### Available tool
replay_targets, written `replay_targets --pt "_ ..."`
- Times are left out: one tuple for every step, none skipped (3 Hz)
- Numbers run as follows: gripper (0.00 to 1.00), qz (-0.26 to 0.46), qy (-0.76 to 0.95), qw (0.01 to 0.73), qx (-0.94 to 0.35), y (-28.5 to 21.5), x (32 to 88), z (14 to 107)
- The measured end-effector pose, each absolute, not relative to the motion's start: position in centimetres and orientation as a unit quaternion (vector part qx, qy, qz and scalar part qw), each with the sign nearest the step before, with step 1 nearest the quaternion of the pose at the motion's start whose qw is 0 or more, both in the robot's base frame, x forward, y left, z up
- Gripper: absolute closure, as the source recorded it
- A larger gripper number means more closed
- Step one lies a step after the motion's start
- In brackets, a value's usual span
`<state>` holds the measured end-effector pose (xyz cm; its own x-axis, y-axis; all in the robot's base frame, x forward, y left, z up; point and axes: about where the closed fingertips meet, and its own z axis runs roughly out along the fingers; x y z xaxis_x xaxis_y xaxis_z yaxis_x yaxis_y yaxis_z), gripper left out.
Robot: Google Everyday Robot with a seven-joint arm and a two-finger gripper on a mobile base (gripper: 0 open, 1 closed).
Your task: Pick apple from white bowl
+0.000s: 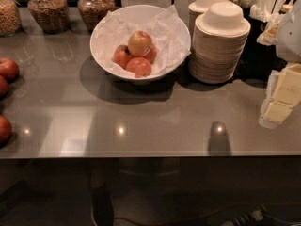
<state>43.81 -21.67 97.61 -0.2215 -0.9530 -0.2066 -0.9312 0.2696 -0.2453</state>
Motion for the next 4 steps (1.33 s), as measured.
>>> replay_targets --pt "0.0 -0.034 0.781 0.159 -0.603 -21.7 43.8 97.6" --pt "0.0 -0.045 0.767 0.19 -0.612 -20.7 44.9 98.6" --pt "0.0 -0.058 0.727 0.271 -0.629 -18.1 47.7 101.4" --pt "0.0 -0.068 0.669 0.349 -0.652 -13.7 51.9 104.6"
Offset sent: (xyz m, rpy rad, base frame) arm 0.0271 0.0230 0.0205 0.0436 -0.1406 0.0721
